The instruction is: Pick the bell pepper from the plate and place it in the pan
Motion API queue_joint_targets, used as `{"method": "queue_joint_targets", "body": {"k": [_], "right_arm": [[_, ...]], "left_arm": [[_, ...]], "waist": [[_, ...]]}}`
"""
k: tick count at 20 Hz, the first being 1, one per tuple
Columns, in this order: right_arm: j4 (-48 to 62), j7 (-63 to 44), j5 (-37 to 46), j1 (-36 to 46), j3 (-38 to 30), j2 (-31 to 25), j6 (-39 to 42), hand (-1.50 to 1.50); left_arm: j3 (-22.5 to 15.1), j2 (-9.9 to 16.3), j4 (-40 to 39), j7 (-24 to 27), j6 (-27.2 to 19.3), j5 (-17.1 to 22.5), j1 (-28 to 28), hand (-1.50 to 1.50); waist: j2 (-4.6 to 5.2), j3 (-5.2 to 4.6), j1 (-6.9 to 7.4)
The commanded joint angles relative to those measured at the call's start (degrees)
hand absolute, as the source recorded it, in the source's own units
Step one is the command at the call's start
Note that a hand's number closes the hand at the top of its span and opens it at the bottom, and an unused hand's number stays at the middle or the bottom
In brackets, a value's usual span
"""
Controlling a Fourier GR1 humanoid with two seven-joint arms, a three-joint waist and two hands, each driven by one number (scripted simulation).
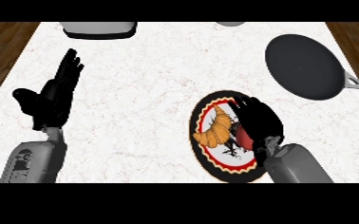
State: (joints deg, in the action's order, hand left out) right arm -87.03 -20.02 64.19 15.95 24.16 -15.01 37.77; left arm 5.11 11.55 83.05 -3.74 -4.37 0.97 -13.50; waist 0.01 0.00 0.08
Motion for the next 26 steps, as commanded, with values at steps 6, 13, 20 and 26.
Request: {"method": "queue_joint_targets", "body": {"k": [6, 13, 20, 26], "right_arm": [[4.0, 4.6, 2.6, -2.3, 0.0, 1.9, -1.4, 1.5], [2.4, 13.4, 3.8, -0.7, -0.3, -3.3, 0.3, 1.5], [7.3, 1.8, 1.6, -0.2, -5.5, 14.2, -4.0, 1.5], [2.0, -14.6, -8.8, 0.2, 1.4, 14.9, -18.7, 1.5]], "left_arm": [[2.6, 1.7, 1.2, -2.0, 2.9, 1.4, -0.1, 0.0], [-0.4, -1.6, 3.5, -2.5, 0.6, -1.4, 1.4, 0.0], [1.3, -0.6, 3.5, -2.8, 1.1, -0.5, 0.2, 0.0], [1.3, -0.2, 2.9, -2.4, 1.3, -1.0, -0.2, 0.0]], "waist": [[-0.03, 0.0, -0.04], [-0.06, 0.0, -0.13], [0.02, 0.02, 0.07], [-0.08, 0.02, 0.3]]}}
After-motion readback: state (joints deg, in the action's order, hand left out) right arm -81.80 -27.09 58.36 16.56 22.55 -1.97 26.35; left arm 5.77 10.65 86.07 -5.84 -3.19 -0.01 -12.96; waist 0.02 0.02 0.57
